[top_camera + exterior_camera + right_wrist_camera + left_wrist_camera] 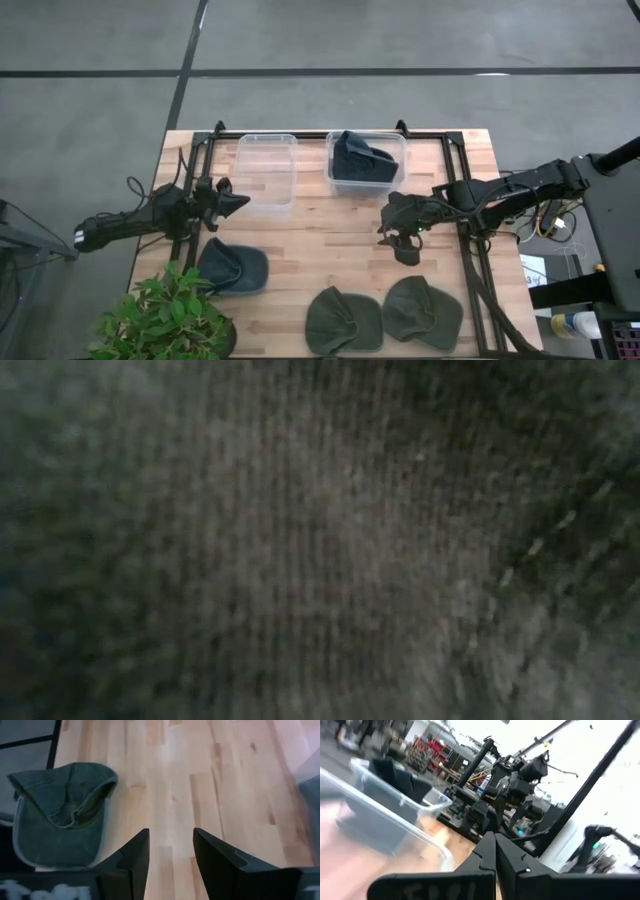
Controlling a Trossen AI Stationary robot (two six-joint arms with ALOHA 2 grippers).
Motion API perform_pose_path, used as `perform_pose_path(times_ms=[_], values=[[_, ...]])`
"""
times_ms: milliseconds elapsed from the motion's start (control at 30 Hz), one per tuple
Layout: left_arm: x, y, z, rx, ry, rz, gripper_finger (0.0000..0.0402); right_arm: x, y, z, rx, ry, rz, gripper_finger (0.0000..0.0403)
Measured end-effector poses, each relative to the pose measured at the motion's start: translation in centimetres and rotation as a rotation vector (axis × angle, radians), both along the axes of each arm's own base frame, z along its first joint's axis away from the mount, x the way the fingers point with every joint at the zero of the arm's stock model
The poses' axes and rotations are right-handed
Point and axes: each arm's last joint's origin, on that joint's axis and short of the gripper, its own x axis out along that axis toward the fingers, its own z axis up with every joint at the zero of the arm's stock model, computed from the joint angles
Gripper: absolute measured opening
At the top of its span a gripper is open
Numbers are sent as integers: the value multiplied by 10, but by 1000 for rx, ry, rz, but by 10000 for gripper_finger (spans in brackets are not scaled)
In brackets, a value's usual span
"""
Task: Pick & Place hat
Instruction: Put the blue cap into the right transparent bin
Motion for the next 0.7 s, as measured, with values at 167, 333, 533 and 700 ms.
perform_pose_path(times_ms=[167,333,533,700], values=[[-4,-2,20,-42,-44,-28,0,-1,6,0,12,4,10,146],[-15,-4,53,22,-107,-20,0,-2,10,0,24,1,17,143],[-27,-4,71,17,148,64,3,3,11,0,6,-68,-8,145],[-25,-4,82,-2,263,37,15,5,12,-4,10,-103,-14,142]])
